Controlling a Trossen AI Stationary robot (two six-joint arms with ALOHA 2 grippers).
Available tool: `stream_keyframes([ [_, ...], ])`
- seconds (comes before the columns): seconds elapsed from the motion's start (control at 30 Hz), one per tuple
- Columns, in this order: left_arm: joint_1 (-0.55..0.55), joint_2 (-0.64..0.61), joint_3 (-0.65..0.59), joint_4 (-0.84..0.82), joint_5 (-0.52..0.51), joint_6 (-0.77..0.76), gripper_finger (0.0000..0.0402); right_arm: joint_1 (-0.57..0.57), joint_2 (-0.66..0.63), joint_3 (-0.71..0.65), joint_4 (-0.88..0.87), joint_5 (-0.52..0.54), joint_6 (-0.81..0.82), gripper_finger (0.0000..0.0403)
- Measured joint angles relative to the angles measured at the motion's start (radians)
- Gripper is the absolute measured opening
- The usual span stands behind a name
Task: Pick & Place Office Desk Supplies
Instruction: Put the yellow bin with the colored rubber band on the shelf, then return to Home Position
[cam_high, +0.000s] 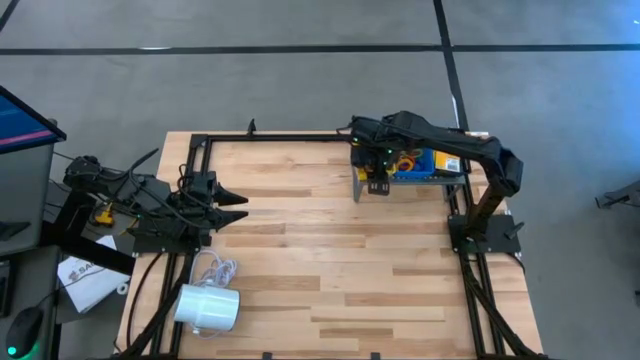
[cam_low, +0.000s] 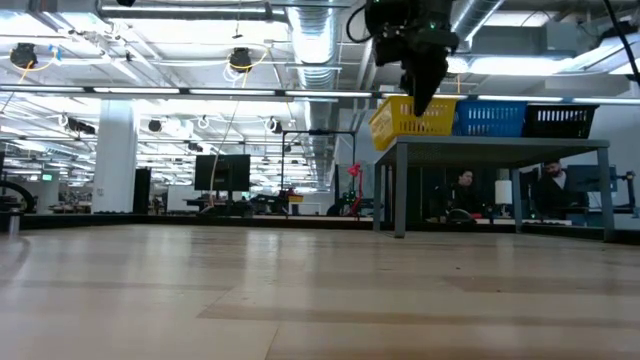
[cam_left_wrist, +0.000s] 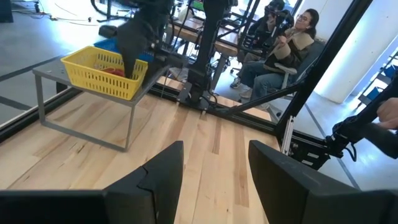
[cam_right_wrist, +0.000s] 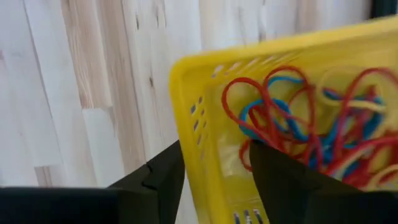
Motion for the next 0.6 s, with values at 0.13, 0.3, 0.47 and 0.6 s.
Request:
stream_keyframes([
  [0.13,0.000,0.000,0.000,0.000,0.000,0.000,0.0176,0.000,0.000,0.058,-0.038,0.000,0.000,0.0172],
  [0.3,0.000,-0.003,0.000,0.000,0.000,0.002,0.0176,0.000,0.000,0.104,-0.120,-0.007,0.025,0.0167],
  [0.47,0.000,-0.024,0.000,-0.001,0.000,0.005,0.0176,0.012,-0.034,0.147,-0.120,-0.041,0.065,0.0167],
  [0.6,0.000,-0.046,0.000,0.000,-0.002,0.007,0.0176,0.024,-0.077,0.164,-0.066,-0.045,0.088,0.0166],
])
